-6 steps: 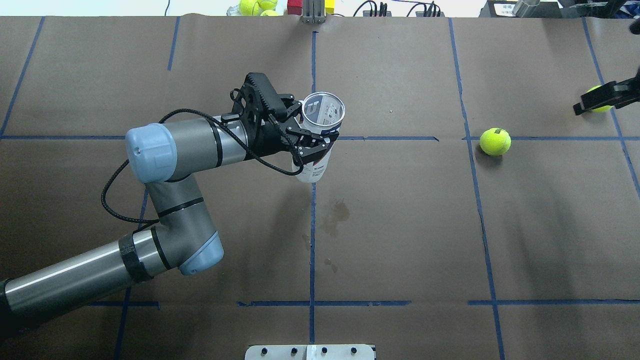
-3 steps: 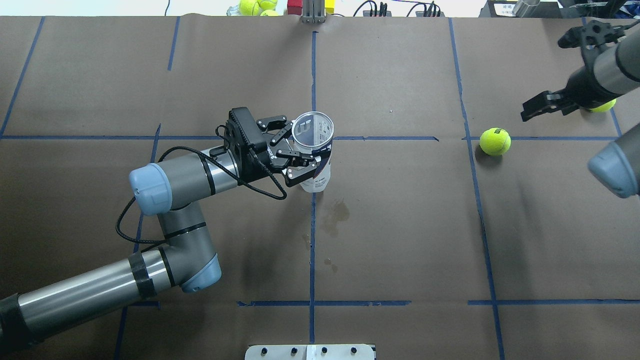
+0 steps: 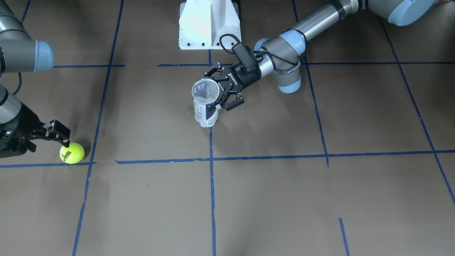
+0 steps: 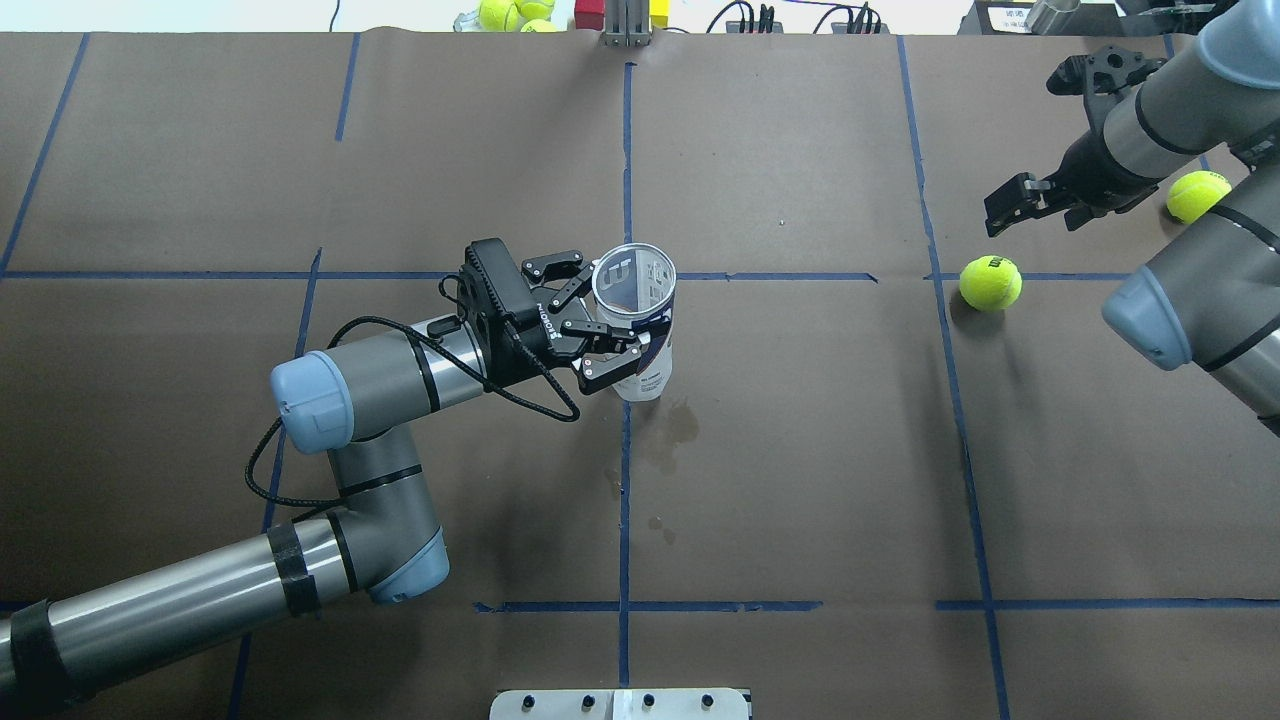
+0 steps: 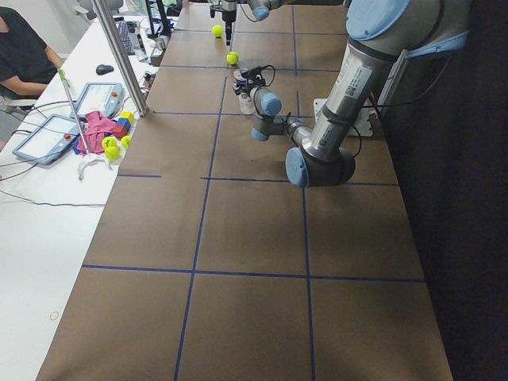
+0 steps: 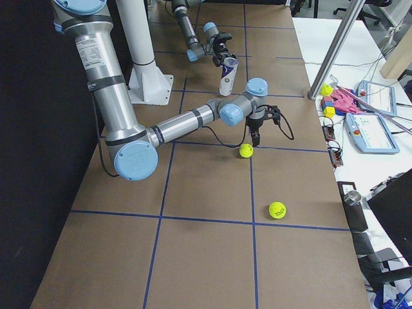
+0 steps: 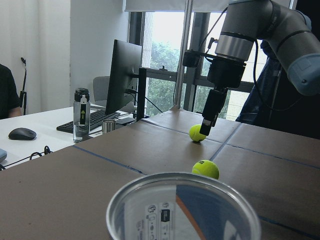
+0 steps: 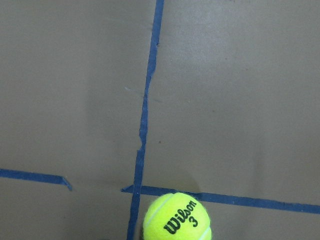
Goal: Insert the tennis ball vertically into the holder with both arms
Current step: 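Reach the right gripper to the nearer tennis ball and grasp it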
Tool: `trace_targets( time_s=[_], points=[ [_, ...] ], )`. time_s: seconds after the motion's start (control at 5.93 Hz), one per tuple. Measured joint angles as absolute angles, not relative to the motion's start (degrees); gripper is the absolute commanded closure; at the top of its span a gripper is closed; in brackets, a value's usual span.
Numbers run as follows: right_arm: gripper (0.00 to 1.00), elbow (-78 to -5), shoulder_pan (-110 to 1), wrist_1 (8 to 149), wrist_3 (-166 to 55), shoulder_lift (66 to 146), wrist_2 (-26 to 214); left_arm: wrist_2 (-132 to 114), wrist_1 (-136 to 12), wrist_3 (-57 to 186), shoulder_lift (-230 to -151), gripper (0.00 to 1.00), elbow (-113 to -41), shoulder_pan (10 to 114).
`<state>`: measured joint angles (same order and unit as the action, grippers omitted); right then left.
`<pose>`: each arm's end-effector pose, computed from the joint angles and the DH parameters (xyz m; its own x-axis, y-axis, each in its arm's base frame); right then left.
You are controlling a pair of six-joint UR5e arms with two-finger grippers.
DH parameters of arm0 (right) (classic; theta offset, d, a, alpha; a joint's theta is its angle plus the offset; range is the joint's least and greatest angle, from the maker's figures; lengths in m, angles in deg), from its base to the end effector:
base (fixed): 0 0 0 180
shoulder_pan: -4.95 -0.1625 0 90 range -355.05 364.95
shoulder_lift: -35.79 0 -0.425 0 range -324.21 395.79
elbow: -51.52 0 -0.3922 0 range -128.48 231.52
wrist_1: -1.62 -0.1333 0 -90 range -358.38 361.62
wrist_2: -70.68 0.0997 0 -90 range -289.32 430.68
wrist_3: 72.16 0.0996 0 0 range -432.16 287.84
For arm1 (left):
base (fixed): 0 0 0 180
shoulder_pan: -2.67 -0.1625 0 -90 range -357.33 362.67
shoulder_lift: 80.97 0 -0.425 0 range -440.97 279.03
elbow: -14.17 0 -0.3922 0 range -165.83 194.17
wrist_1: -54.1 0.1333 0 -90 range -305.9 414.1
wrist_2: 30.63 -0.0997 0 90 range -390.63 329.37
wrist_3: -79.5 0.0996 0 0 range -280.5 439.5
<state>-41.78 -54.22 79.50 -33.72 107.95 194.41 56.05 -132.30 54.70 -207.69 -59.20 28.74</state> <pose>-0.2532 -0.5765 0.4402 0.7035 -0.0923 0.7046 -0.0113 0.9900 0.1409 0.5380 -0.4180 0.2349 0.2725 0.8756 -0.3989 0.5673 0.1886 0.8016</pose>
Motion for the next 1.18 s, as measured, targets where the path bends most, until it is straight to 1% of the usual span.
trace_targets(
  time_s=[0.34,0.67,0.84,1.01,1.18],
  points=[
    [0.00,-37.03,-51.73,79.43,-33.93,106.41,194.33,56.03,-132.29,54.86,-207.59,0.32,-59.10,28.69],
    [0.00,-34.06,-49.72,79.41,-34.04,105.91,194.26,56.03,-132.23,54.95,-207.61,0.31,-59.11,28.74],
    [0.12,-33.09,-49.17,79.38,-34.08,105.87,194.01,56.00,-132.20,54.97,-207.61,0.31,-59.13,28.76],
    [0.39,-32.44,-48.79,79.39,-34.09,105.56,192.98,55.99,-132.16,54.97,-207.62,0.31,-59.13,28.77],
    [0.75,-32.06,-48.52,79.46,-34.10,105.16,191.89,56.02,-132.15,54.97,-207.60,0.31,-59.08,28.77]
  ],
)
